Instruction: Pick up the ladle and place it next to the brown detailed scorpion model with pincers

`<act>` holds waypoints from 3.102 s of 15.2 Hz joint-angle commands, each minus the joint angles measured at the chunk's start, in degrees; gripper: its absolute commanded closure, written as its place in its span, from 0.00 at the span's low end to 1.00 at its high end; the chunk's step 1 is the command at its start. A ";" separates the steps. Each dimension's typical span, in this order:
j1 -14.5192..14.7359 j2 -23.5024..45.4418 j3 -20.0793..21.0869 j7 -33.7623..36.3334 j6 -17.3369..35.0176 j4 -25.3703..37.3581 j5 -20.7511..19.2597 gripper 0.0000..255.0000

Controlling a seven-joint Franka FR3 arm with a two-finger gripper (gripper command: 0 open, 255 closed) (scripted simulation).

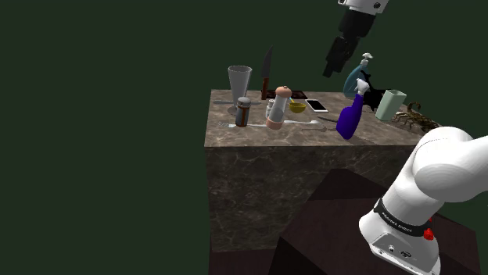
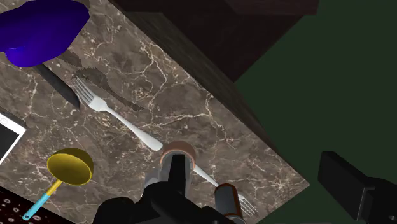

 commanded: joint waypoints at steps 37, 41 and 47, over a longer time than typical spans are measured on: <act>-15.83 71.69 -16.21 3.82 20.88 39.77 19.23 0.00; -16.03 73.17 -15.88 3.56 22.63 39.33 19.96 0.00; -15.95 74.72 -15.37 3.03 25.34 38.08 20.81 0.00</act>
